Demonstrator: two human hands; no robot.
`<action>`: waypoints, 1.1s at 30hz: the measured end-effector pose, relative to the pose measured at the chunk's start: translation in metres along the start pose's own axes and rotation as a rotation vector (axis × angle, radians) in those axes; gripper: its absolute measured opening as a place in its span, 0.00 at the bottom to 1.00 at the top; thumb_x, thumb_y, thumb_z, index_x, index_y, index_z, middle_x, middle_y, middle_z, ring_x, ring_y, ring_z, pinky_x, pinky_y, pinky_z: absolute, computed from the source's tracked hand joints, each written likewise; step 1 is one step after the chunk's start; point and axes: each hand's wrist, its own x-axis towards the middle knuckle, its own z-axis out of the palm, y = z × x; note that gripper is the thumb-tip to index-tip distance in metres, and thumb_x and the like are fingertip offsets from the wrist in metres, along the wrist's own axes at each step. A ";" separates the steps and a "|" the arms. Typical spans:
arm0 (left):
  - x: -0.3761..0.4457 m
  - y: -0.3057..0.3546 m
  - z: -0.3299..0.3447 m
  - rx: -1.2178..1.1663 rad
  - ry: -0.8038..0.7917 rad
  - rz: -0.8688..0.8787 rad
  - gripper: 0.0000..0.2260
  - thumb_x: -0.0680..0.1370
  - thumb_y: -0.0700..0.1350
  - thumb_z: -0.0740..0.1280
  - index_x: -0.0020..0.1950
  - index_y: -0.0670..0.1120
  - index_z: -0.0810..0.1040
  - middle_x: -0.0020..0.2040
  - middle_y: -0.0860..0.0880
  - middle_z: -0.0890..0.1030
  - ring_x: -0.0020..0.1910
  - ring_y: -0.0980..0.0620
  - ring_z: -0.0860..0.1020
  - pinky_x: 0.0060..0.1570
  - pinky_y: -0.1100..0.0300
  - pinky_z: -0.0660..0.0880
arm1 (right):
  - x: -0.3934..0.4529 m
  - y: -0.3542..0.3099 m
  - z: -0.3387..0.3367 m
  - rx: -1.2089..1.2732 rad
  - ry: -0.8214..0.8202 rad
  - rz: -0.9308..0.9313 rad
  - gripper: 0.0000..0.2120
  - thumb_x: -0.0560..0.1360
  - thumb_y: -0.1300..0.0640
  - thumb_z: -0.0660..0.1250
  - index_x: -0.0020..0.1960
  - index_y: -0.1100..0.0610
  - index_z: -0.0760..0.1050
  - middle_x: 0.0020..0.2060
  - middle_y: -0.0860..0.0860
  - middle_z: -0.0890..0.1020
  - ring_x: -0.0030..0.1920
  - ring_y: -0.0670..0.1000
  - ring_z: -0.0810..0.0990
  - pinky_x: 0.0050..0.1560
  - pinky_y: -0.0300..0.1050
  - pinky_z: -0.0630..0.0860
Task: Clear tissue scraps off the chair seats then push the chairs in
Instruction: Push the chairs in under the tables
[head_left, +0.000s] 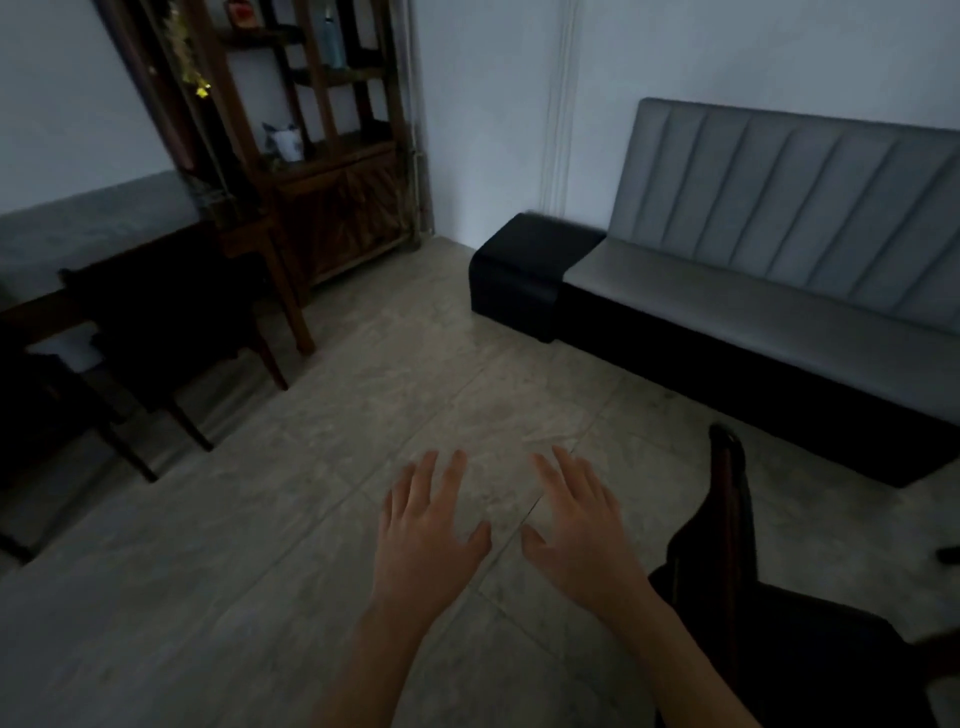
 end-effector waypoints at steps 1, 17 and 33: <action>0.015 -0.001 0.002 -0.009 -0.016 0.016 0.37 0.73 0.66 0.58 0.79 0.59 0.51 0.80 0.49 0.56 0.79 0.45 0.54 0.76 0.46 0.54 | 0.010 0.001 -0.001 0.003 0.011 0.022 0.38 0.75 0.42 0.61 0.79 0.46 0.45 0.80 0.50 0.46 0.79 0.57 0.44 0.76 0.56 0.47; 0.242 0.117 0.106 -0.001 -0.212 0.518 0.37 0.72 0.69 0.54 0.79 0.56 0.57 0.78 0.49 0.62 0.76 0.46 0.60 0.73 0.47 0.57 | 0.114 0.133 -0.045 0.044 0.294 0.472 0.36 0.77 0.43 0.61 0.80 0.49 0.48 0.80 0.50 0.50 0.80 0.53 0.45 0.76 0.52 0.45; 0.216 0.307 0.222 -0.144 -0.693 1.309 0.33 0.74 0.70 0.51 0.77 0.58 0.59 0.75 0.53 0.67 0.74 0.51 0.63 0.73 0.48 0.60 | -0.025 0.182 -0.057 0.187 0.742 1.430 0.34 0.78 0.43 0.62 0.79 0.45 0.51 0.79 0.47 0.55 0.78 0.51 0.53 0.76 0.54 0.55</action>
